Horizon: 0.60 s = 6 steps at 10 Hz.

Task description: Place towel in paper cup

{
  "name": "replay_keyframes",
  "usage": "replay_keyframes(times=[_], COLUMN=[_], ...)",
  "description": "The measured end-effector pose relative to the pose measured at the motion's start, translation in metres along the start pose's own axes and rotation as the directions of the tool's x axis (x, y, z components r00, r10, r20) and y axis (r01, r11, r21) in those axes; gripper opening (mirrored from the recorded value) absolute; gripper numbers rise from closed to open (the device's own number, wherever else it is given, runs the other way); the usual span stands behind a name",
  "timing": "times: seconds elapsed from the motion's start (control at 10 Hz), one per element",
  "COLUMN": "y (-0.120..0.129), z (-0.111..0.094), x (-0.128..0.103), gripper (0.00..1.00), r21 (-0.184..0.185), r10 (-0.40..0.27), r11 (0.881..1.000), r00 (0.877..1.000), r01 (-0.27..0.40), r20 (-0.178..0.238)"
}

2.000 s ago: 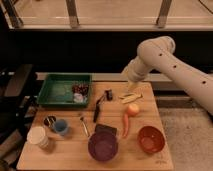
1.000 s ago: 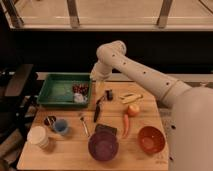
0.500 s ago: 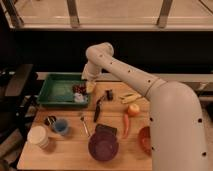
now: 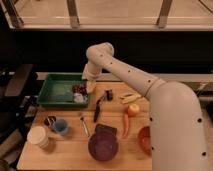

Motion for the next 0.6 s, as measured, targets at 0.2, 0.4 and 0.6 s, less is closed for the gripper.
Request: replay_keyframes(times=[0.2, 0.4, 0.6], y=[-0.006, -0.013, -0.017], z=[0.014, 0.038, 0.054], x=[-0.010, -0.021, -0.025], gripper=[0.65, 0.65, 0.65], r21=[-0.010, -0.030, -0.050], r10=[-0.038, -0.073, -0.097], r11=[0.999, 0.997, 0.994], r00=[0.999, 0.997, 0.995], r01=[0.038, 0.073, 0.097], r20=[0.002, 0.007, 0.015])
